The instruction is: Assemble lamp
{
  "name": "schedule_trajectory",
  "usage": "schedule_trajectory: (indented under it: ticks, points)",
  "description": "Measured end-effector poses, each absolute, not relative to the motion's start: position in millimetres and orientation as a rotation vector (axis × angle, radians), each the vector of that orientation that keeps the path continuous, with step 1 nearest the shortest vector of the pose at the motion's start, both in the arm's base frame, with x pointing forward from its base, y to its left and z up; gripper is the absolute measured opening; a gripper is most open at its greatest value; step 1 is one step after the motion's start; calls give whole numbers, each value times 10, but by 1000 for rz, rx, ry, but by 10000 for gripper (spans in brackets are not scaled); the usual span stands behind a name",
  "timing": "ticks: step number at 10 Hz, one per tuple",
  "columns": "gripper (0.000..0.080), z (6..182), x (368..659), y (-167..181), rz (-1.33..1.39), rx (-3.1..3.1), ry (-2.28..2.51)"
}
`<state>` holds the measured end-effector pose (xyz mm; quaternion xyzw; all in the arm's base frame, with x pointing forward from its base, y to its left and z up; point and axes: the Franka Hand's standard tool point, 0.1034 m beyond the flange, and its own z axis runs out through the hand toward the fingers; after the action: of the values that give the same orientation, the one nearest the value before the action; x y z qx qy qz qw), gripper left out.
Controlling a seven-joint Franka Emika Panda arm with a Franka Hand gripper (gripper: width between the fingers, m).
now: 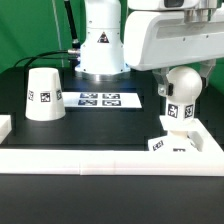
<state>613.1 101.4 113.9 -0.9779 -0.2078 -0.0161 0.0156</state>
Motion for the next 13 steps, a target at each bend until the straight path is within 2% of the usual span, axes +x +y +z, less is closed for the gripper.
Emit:
schedule_trajectory:
  ticks: [5, 13]
  points:
    - [579, 1141, 6124, 999, -38, -3101, 141]
    - [579, 1139, 6123, 989, -20, -2957, 914]
